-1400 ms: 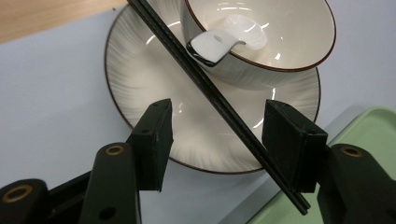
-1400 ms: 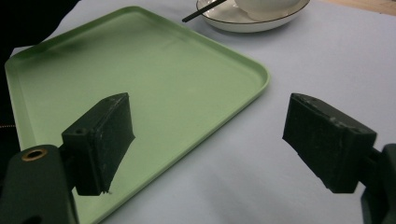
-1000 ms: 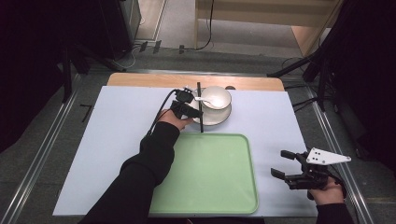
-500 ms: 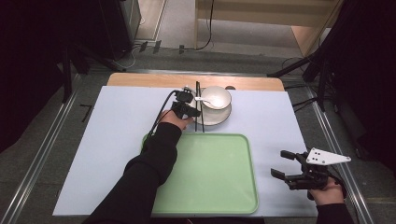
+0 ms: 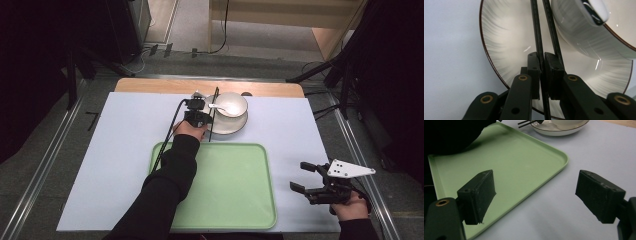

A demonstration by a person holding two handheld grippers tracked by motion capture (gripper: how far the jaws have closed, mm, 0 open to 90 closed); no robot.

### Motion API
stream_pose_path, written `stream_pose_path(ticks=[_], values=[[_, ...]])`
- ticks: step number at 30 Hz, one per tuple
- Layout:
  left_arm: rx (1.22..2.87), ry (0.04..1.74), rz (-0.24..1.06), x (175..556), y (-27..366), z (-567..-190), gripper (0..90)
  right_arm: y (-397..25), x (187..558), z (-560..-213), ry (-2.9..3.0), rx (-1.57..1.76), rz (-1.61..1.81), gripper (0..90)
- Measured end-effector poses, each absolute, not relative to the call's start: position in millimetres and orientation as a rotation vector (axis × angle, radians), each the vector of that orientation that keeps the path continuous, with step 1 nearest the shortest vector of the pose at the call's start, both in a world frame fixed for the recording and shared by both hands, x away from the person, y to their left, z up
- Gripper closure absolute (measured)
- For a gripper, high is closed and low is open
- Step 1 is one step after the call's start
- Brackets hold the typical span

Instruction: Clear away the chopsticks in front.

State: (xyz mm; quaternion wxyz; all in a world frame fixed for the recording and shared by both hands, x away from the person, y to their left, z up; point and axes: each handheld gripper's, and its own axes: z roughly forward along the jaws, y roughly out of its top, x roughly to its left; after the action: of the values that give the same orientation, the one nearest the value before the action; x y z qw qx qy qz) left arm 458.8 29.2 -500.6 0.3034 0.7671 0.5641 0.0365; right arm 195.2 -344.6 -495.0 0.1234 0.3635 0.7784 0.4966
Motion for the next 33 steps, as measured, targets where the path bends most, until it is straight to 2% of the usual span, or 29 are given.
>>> stream_pose_path(ticks=[12,24,33], values=[[2.005,1.472,0.094,460,39,-491,86.4,-345,195,-495,2.269,1.062,1.452,16.6],[1.983,1.411,0.042,456,89,-448,86.4,-344,194,-494,2.264,1.056,1.455,16.5],[2.014,1.323,0.048,429,123,-433,86.4,-345,195,-496,2.268,1.071,1.449,16.6]])
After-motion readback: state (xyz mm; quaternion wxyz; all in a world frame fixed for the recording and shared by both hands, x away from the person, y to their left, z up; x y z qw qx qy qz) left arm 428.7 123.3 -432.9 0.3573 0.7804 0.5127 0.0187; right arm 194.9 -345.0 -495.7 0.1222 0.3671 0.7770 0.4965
